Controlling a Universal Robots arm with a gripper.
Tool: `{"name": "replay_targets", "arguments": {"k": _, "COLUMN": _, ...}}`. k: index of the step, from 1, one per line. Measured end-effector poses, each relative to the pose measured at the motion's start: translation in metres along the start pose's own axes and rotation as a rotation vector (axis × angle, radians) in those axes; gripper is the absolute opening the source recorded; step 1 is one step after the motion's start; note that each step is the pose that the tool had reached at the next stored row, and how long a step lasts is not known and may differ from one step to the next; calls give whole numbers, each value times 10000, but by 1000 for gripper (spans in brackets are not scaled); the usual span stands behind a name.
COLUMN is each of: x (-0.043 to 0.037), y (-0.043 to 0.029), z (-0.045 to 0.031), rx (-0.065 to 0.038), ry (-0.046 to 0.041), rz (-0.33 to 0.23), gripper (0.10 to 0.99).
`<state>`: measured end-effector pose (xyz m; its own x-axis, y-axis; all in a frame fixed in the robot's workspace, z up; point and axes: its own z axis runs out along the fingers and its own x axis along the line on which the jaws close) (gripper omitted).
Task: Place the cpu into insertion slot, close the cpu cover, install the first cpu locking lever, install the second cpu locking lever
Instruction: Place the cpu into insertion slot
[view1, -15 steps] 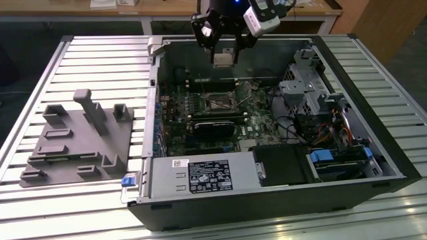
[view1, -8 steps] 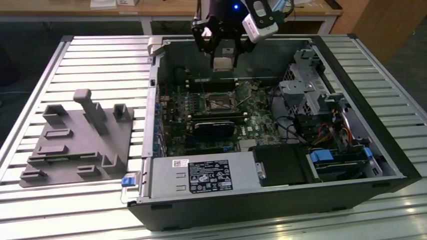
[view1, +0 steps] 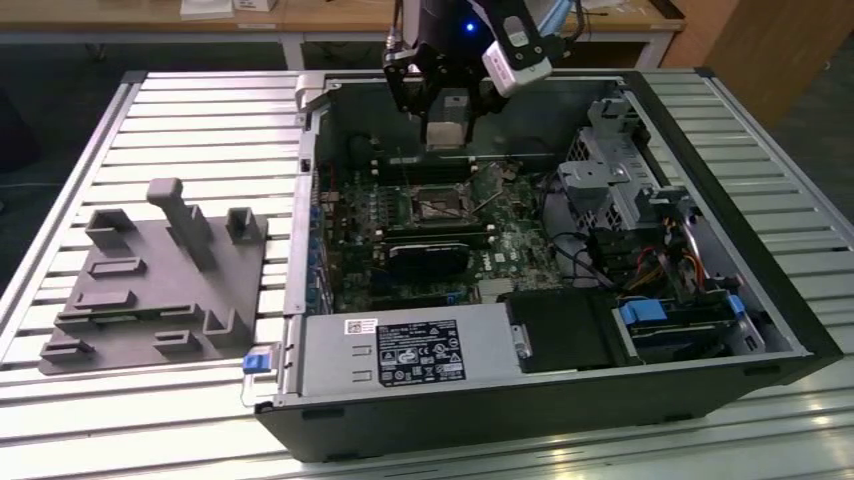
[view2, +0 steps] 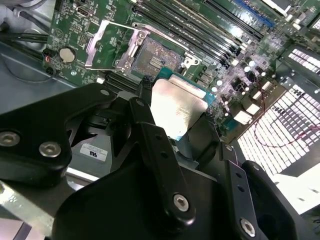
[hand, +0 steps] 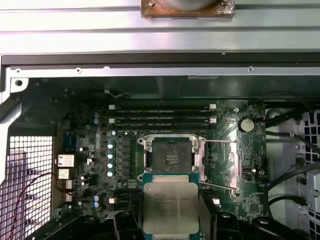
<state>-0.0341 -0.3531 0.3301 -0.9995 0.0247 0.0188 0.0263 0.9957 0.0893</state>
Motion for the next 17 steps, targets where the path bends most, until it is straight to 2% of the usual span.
{"name": "replay_targets", "arguments": {"k": 12, "x": -7, "y": 10, "z": 193, "rx": 2, "ry": 1, "rz": 1, "gripper": 537}}
{"name": "replay_targets", "arguments": {"k": 17, "x": -10, "y": 18, "z": 249, "rx": 0, "ry": 0, "rz": 4, "gripper": 537}}
